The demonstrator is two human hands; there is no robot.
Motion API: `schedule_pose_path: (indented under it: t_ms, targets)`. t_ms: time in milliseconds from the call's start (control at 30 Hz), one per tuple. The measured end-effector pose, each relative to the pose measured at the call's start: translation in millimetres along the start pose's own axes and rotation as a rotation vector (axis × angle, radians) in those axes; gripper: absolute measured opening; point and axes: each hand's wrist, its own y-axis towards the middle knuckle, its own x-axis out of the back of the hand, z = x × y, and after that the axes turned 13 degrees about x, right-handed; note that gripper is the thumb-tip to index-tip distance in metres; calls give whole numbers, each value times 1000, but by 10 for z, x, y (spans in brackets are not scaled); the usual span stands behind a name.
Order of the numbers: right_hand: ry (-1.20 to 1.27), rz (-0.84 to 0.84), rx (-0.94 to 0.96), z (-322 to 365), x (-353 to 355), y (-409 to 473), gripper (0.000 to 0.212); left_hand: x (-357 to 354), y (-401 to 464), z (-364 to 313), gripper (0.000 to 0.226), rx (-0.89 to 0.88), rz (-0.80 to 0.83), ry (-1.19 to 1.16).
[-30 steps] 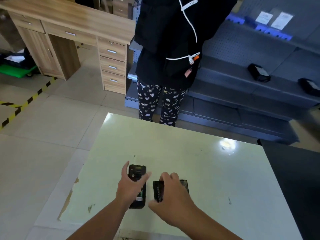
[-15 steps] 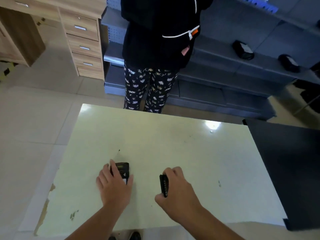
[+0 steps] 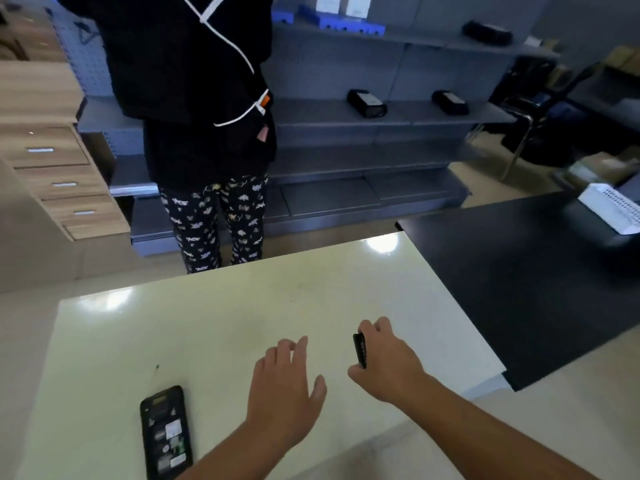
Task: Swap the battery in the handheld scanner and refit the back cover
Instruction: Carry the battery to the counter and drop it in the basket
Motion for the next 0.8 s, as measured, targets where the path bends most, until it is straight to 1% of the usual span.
schedule_pose_path:
  t_ms: [67, 167, 267, 400, 500, 633, 800]
  targets:
    - [21, -10, -13, -379, 96, -35, 47, -50, 51, -373, 69, -64, 43, 15]
    - [53, -28, -16, -1040, 246, -94, 47, -225, 178, -1027, 65, -131, 25, 71]
    - [86, -60, 1, -1771, 442, -155, 45, -462, 270, -1769, 60, -151, 58, 133]
    - [106, -85, 5, -2731, 759, -242, 52, -754, 390, -2791, 48, -213, -5, 227]
    - [140, -106, -14, -3423, 1018, -278, 55, -899, 518, -3541, 50, -231, -44, 258]
    - [197, -118, -43, -4253, 1309, -297, 58, -1133, 724, -4402, 53, -249, -55, 292]
    - [188, -102, -64, -5294, 1609, -117, 53, -1525, 1120, -5379, 53, -257, -20, 226]
